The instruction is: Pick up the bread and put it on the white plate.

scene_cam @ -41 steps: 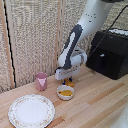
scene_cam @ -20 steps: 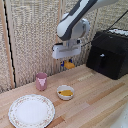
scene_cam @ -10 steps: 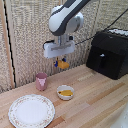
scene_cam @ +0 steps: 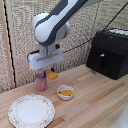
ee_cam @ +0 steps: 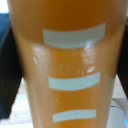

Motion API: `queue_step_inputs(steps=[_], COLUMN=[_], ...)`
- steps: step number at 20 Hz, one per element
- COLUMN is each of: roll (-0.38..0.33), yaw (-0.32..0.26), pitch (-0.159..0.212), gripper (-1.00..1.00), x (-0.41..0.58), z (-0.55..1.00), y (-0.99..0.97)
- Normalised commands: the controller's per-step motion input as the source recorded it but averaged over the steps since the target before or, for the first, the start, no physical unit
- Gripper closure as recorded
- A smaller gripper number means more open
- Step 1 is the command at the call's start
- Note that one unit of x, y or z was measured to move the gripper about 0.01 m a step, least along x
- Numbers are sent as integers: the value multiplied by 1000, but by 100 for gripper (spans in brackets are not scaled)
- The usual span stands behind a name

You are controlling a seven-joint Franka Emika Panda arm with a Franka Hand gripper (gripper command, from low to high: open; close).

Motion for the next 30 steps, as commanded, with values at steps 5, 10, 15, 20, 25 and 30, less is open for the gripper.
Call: queue_step_inputs(steps=[5,10,15,20,25,30], roll=[-36,-9,-2,-26,-4,0], yaw=[5,32,96,87,70,48], pitch=[26,-17,-5,-70,-135,-114], gripper=[100,100,100,100,100,-100], x=[0,16,134,255,248,230], z=[-284,-468,-386,-254,-206,-107], y=[977,595,146,4,0,0])
